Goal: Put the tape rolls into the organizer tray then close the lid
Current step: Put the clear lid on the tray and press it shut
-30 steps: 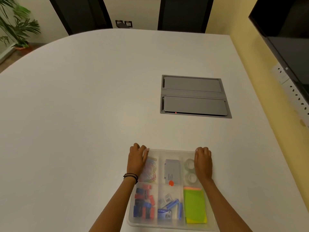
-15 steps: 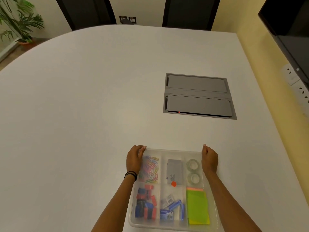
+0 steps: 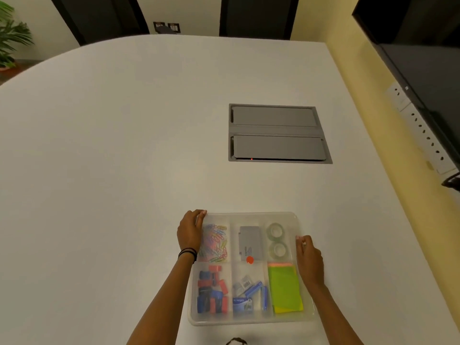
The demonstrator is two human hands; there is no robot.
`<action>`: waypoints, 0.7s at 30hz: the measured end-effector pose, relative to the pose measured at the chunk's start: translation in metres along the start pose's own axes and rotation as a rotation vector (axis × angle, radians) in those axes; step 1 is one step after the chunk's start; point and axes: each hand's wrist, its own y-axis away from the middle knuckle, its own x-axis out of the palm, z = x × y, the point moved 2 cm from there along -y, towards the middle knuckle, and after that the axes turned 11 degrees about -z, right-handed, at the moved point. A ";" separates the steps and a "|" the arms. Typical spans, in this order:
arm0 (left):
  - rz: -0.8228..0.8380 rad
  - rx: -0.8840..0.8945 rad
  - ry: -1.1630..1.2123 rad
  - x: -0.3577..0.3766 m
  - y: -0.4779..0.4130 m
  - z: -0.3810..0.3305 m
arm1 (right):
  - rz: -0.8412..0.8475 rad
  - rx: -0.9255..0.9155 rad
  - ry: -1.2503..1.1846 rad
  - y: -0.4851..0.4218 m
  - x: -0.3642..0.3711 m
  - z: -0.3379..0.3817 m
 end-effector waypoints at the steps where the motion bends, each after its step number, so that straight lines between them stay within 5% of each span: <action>1: 0.000 0.007 -0.008 0.000 0.000 0.000 | -0.007 0.012 0.006 0.007 -0.003 -0.004; 21: 0.102 0.066 -0.223 -0.027 0.067 0.028 | -0.071 0.159 -0.110 0.028 -0.005 -0.015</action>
